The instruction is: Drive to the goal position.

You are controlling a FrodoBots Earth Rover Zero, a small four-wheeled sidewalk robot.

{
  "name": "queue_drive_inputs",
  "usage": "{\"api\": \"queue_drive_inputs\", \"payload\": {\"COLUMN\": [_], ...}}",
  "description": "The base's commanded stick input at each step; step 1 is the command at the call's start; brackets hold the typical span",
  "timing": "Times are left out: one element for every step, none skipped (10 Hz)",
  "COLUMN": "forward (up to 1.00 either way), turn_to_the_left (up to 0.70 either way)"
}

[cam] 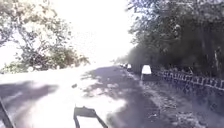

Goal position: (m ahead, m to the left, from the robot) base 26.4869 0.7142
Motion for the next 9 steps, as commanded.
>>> {"api": "queue_drive_inputs", "payload": {"forward": [1.0,1.0,1.0,1.0,1.0,1.0,1.0,1.0,1.0], "turn_to_the_left": [0.01,0.12,0.23,0.27,0.27,0.0,0.0,0.0,0.0]}}
